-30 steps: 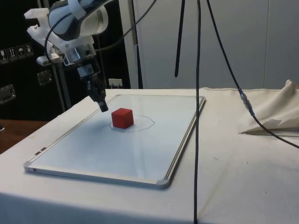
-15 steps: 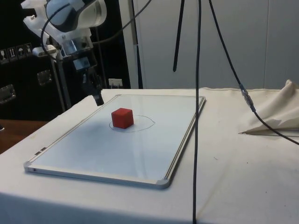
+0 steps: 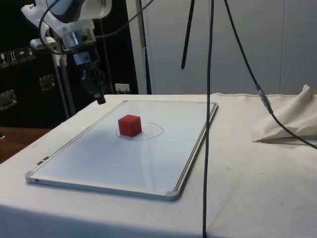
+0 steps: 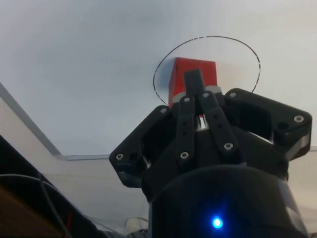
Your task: Push the cube into the marked area.
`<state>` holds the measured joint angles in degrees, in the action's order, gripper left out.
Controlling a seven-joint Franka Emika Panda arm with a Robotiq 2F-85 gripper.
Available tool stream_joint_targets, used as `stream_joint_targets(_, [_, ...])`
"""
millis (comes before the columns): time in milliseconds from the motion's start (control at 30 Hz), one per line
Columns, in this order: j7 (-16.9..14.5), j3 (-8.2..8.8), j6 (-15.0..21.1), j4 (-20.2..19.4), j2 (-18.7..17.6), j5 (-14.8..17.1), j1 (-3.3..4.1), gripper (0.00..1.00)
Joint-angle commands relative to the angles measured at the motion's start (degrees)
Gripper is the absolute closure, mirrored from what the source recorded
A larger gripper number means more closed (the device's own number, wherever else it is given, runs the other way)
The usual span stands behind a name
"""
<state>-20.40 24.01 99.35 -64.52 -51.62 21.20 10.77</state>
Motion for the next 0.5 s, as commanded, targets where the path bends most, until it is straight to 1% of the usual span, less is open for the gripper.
stream_joint_targets(0, [1.09, 0.34, 0.17, 0.0, 0.34, -0.11, 0.23, 1.0])
stream_joint_targets(233, [3.9, 0.8, 0.06, 0.29, 1.38, -0.06, 0.57, 1.0])
stream_joint_targets(267, [3.27, 0.57, 0.0, 0.34, 1.09, 0.0, 0.4, 1.0])
stream_joint_targets(333, [4.81, 0.8, 0.11, 0.34, 1.83, 0.0, 0.63, 1.0])
stream_joint_targets(467, [5.9, 0.74, 0.34, 0.23, 2.81, 0.06, 0.74, 1.0])
